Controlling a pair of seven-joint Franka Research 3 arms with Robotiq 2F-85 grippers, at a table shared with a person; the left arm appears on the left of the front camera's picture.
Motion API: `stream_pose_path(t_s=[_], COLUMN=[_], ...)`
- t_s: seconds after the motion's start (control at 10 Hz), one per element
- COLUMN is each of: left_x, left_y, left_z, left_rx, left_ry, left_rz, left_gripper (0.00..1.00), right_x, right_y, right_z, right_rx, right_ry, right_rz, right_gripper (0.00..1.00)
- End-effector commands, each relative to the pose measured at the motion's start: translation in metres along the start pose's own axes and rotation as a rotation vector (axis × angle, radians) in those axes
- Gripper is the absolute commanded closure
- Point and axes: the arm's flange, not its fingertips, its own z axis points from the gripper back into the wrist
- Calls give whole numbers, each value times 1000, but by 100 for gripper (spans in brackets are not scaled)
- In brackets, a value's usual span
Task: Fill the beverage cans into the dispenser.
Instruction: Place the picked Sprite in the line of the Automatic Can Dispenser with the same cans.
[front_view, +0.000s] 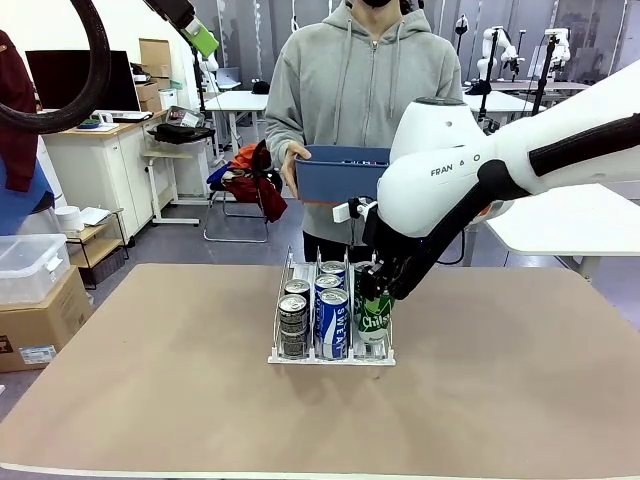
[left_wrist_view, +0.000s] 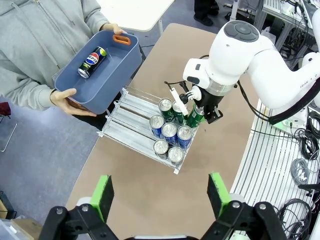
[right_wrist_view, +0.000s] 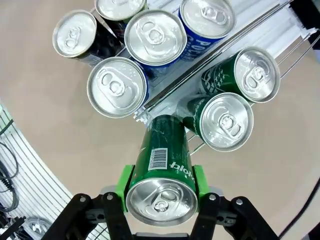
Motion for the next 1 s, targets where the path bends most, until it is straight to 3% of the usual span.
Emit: stream_pose_path(t_s=[0.0, 0.8, 0.9], left_x=[-3, -3, -3], left_y=[1, 1, 1], left_z=[2, 2, 2], left_rx=[-17, -17, -17], left_ry=[-7, -7, -7], left_rz=[-6, -6, -6], left_gripper=[0, 0, 0], right_x=[11, 8, 7], right_y=[-6, -5, -4], right_z=[-1, -36, -37], right_rx=[-61, 6, 22], right_ry=[13, 80, 88], right_rz=[-21, -21, -18], right_gripper=[42, 42, 34])
